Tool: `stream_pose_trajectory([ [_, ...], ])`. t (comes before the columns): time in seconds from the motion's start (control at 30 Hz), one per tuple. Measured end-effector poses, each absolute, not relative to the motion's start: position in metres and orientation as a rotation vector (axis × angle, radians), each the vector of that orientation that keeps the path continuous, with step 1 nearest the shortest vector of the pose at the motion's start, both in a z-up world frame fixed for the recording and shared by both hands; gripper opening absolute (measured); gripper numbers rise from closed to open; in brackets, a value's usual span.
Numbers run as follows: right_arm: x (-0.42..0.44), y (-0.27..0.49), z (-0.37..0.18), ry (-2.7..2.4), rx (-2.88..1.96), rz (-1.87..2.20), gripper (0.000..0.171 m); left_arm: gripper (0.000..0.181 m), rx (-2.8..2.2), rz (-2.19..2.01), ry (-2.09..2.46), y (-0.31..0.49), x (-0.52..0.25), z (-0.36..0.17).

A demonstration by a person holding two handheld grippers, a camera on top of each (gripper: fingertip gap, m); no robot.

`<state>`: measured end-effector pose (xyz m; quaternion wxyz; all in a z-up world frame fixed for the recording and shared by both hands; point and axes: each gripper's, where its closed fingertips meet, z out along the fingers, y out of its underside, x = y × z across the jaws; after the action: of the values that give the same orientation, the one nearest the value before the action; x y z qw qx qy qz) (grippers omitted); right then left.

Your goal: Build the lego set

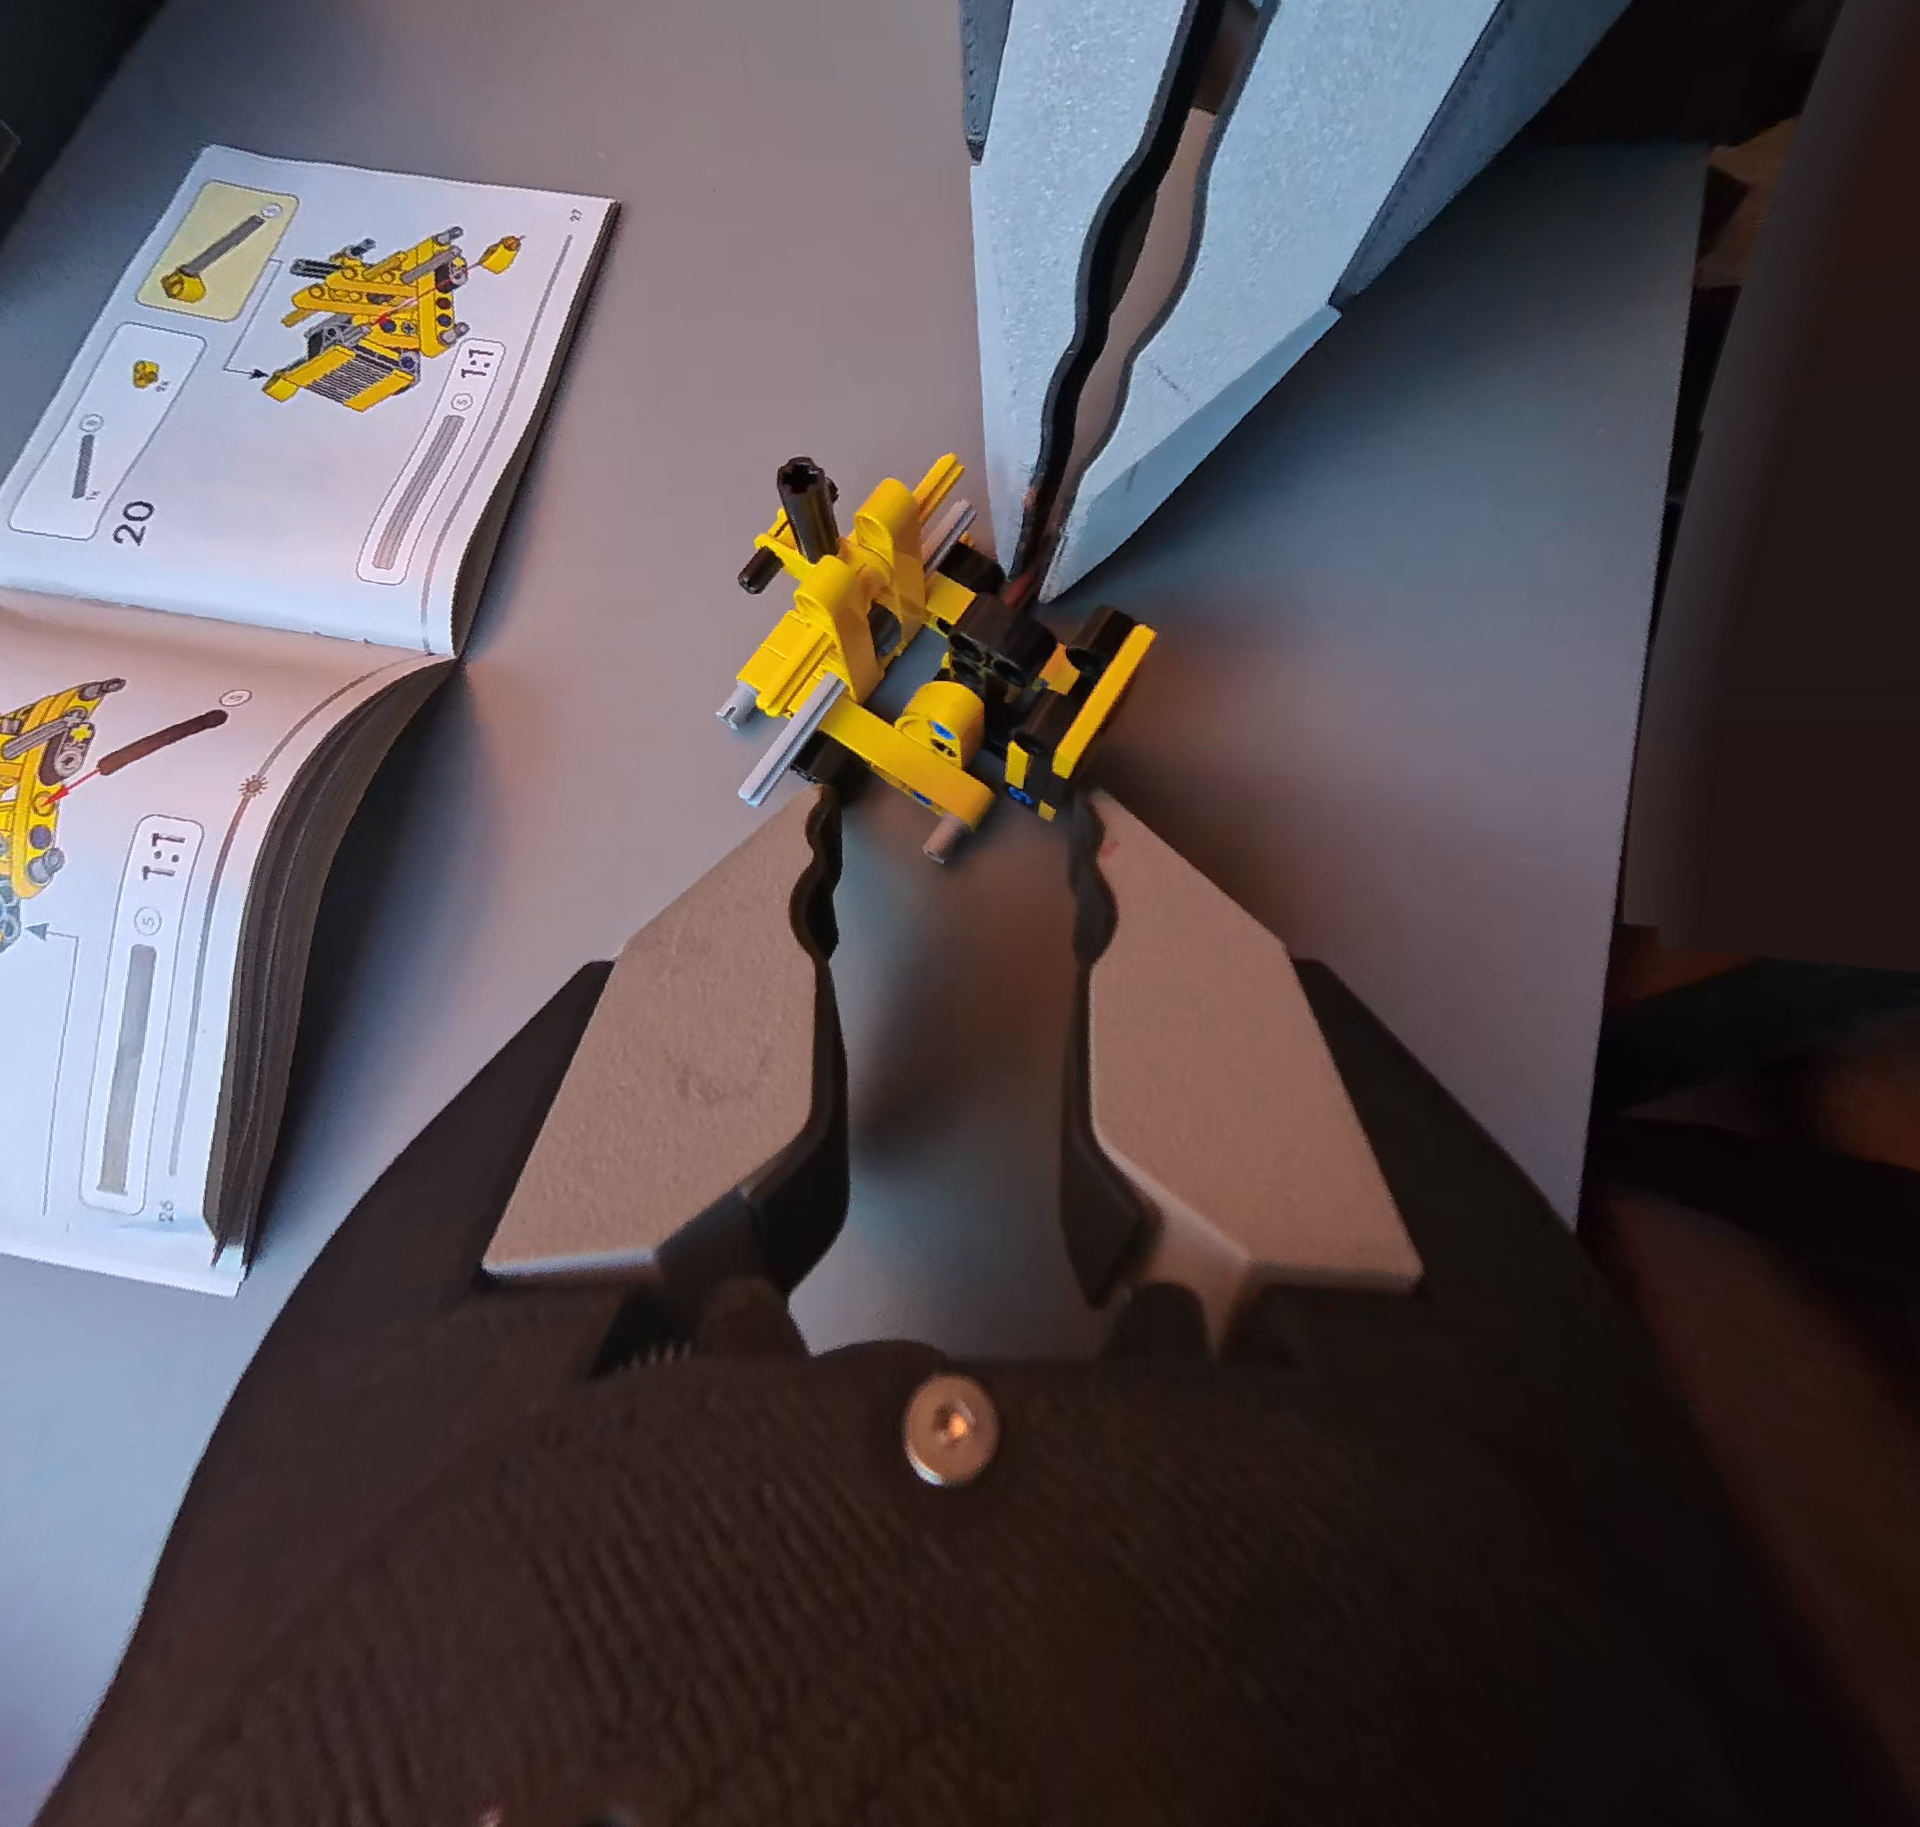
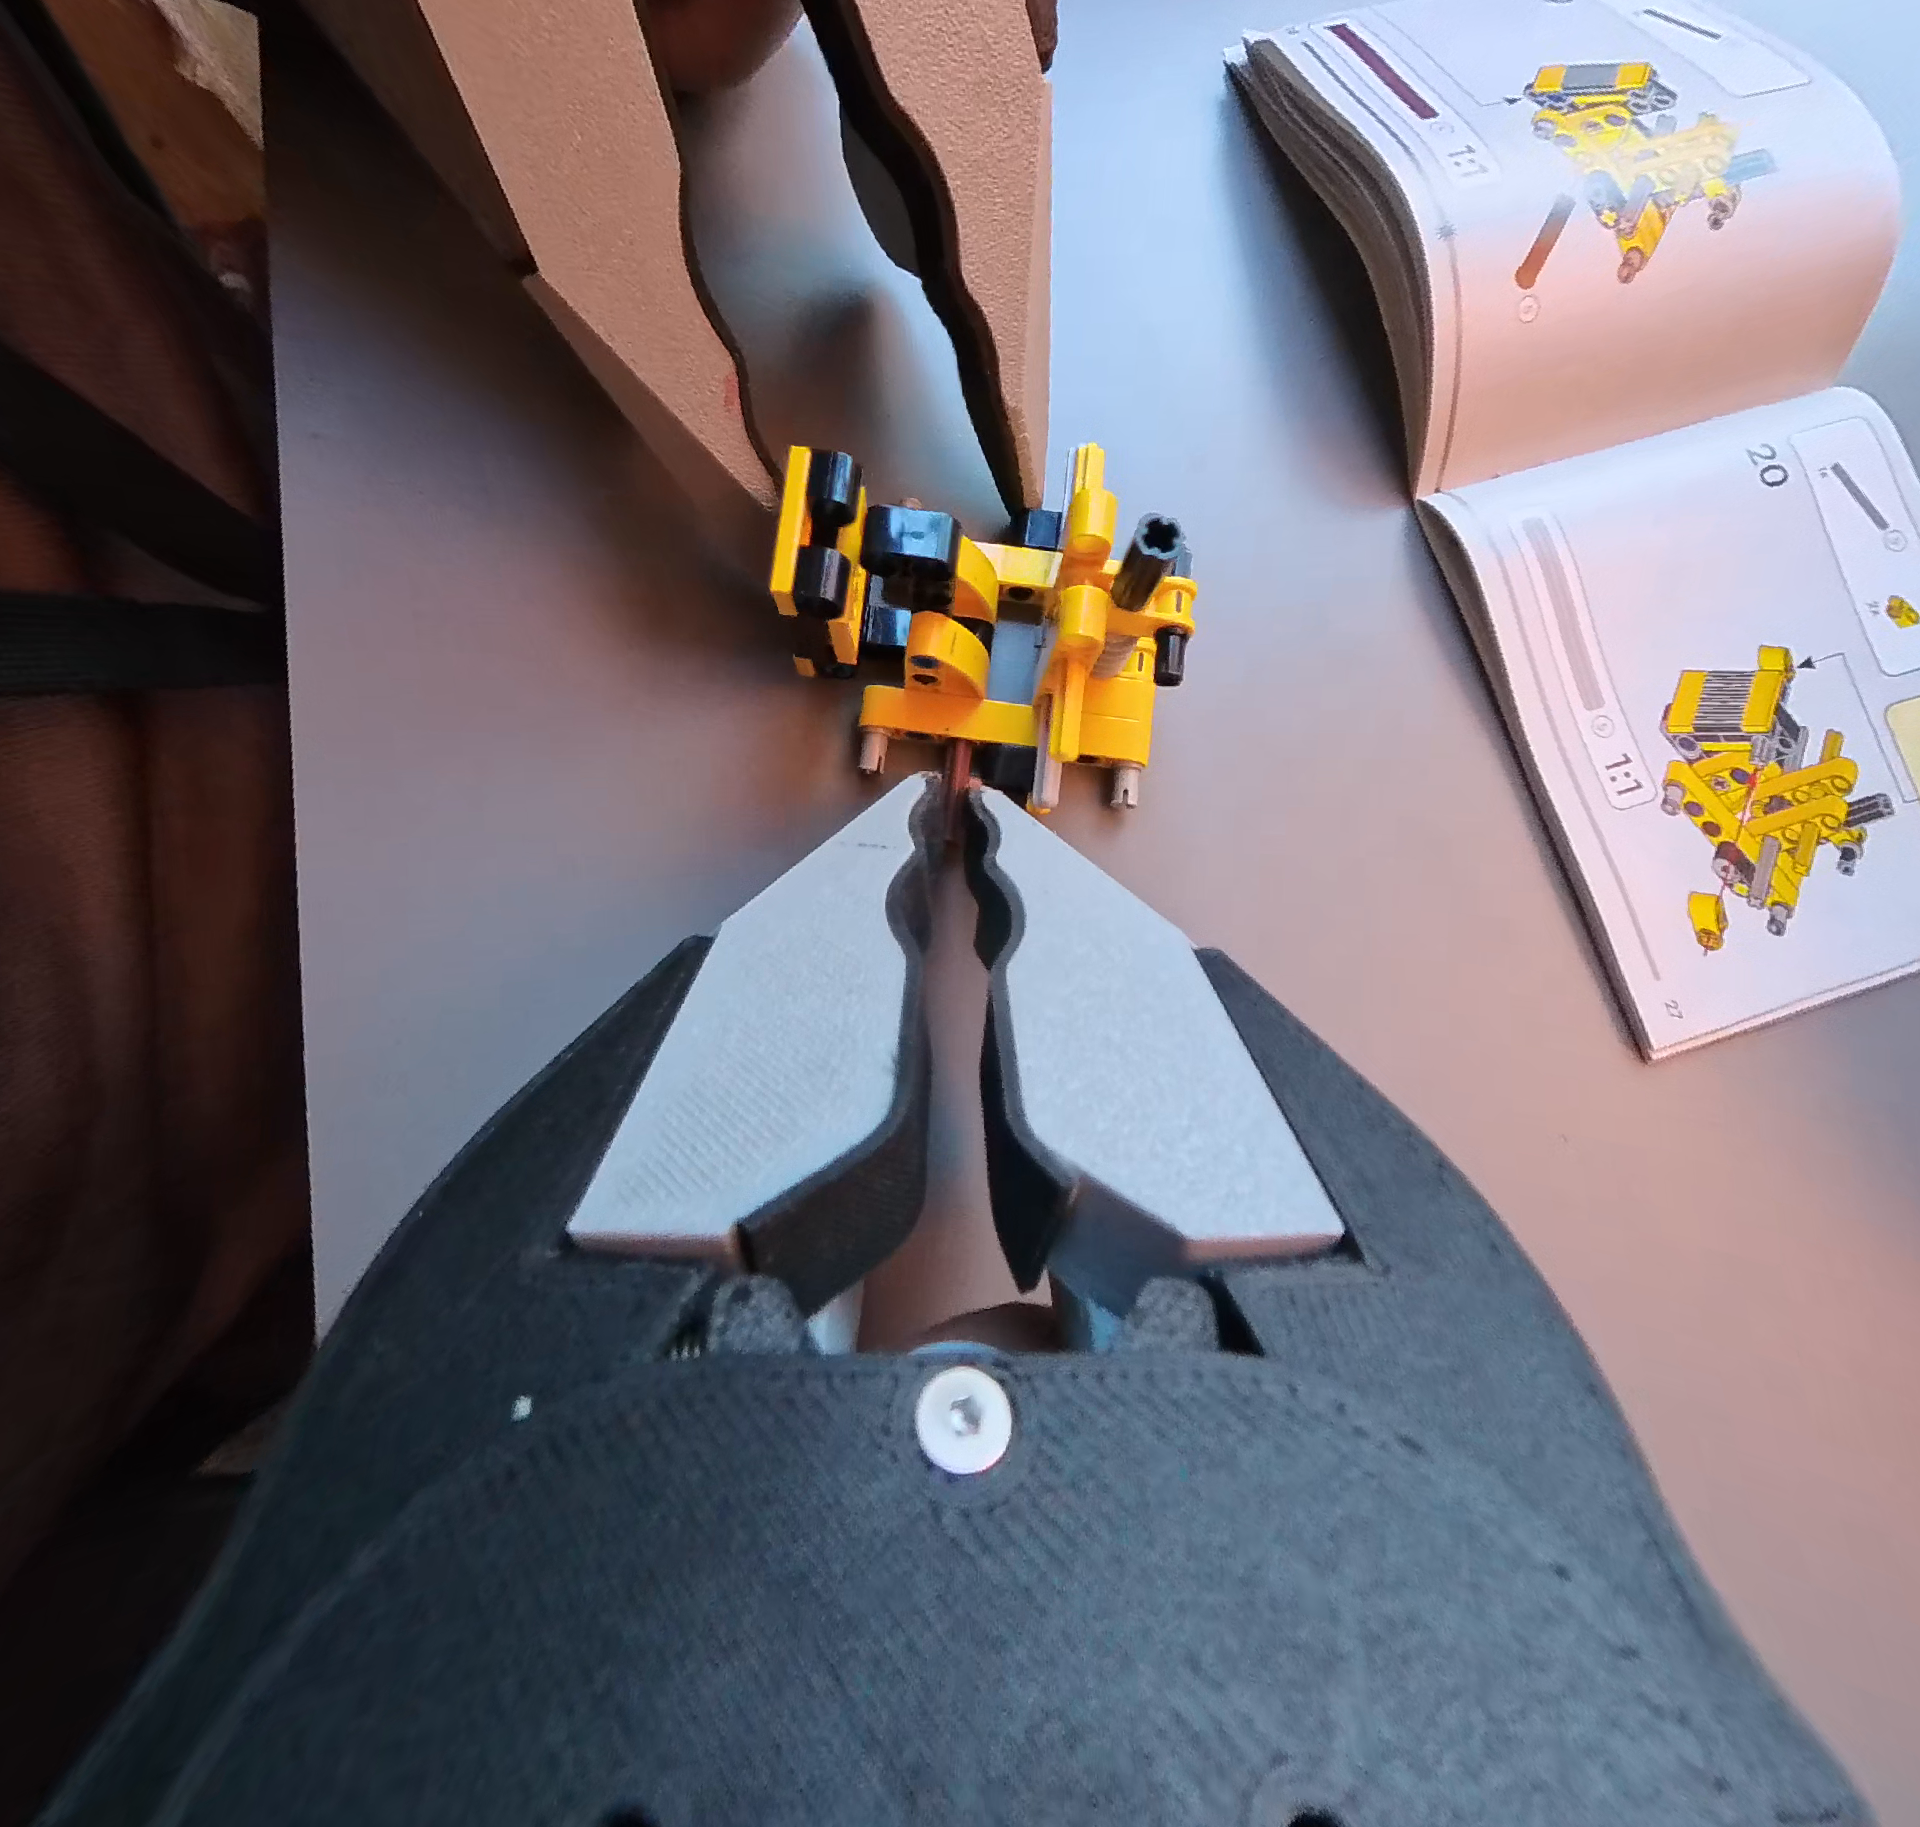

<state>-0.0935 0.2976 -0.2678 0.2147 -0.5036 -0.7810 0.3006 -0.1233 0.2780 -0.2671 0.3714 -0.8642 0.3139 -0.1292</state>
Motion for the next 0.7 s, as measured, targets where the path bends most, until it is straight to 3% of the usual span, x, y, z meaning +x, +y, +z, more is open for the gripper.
stream_pose_trajectory([
  [0.7, -0.0980, 0.2975, -0.2671, -2.158, -1.359, 0.860, 0.000, 0.041, -2.221, -0.308, 0.789, 0.2784, -0.1267, -0.2669],
])
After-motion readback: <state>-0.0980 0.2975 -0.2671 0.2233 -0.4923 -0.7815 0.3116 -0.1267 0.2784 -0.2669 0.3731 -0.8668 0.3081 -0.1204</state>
